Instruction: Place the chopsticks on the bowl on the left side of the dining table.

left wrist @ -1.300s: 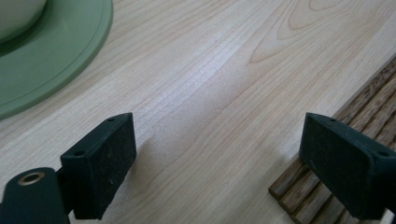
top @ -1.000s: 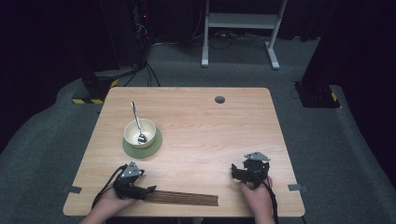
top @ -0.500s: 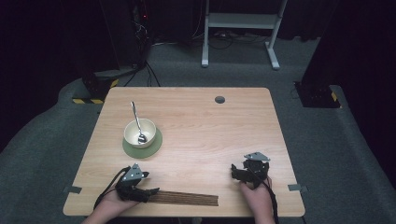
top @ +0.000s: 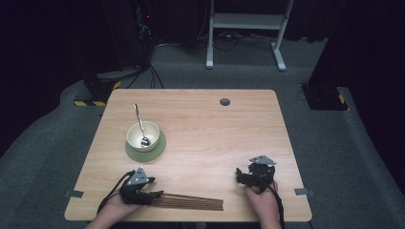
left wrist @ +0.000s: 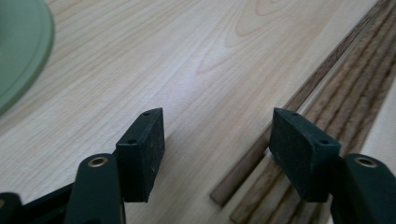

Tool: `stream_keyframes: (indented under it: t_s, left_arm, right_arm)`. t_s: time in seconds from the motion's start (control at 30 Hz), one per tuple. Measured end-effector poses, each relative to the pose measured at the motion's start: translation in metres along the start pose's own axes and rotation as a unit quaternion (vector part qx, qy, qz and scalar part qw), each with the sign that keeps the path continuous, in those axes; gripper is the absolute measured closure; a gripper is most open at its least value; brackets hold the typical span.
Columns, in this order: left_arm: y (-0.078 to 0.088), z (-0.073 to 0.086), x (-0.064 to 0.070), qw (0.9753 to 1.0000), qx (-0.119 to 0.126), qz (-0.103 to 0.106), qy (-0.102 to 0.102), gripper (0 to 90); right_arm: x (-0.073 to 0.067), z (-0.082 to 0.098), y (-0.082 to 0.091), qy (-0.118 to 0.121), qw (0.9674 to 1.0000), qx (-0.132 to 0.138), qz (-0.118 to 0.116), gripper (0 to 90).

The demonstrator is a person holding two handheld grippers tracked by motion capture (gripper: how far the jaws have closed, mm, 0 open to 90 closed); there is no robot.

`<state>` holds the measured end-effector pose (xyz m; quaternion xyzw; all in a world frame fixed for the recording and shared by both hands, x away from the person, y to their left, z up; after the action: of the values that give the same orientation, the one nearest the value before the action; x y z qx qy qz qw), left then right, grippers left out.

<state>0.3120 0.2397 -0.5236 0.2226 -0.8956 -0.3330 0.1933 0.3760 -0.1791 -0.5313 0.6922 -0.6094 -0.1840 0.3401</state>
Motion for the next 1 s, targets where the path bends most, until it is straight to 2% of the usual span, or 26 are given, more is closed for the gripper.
stream_keyframes:
  t_s: [0.17, 0.37, 0.43, 0.7, 1.0]
  left_arm:
    - [0.0021, 0.0011, -0.0018, 1.0000, 0.006, -0.002, 0.003, 40.7]
    - [-0.0030, -0.0013, 0.0017, 0.9998, 0.004, 0.011, -0.017, 45.8]
    - [-0.0043, -0.0015, 0.0021, 0.9998, 0.004, 0.012, -0.015, 49.0]
    - [-0.0058, -0.0004, 0.0037, 0.9991, 0.009, 0.011, -0.041, 67.4]
    - [-0.0028, 0.0025, -0.0015, 0.9993, 0.017, 0.012, -0.029, 78.1]
  right_arm:
    - [0.0000, 0.0000, 0.0000, 0.001, 1.0000, 0.000, 0.000, 8.9]
    - [-0.0001, 0.0000, 0.0000, 0.001, 1.0000, 0.000, 0.000, 8.9]
    - [-0.0001, 0.0000, 0.0000, 0.001, 1.0000, 0.000, 0.000, 8.9]
    - [-0.0002, 0.0000, 0.0000, 0.001, 1.0000, 0.000, -0.001, 8.9]
    - [-0.0004, 0.0000, 0.0001, 0.003, 1.0000, 0.000, -0.002, 8.9]
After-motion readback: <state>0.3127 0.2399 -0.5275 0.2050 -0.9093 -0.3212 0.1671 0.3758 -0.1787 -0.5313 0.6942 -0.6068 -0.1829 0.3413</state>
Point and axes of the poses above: each handheld gripper's, and its own axes: y roughly backward along the jaws, z roughly out of its underside, x roughly to its right, the point moved 1 cm from there along -y, roughly forward along the jaws, and after that the axes turned 12 degrees about z, right-handed, at the moved point
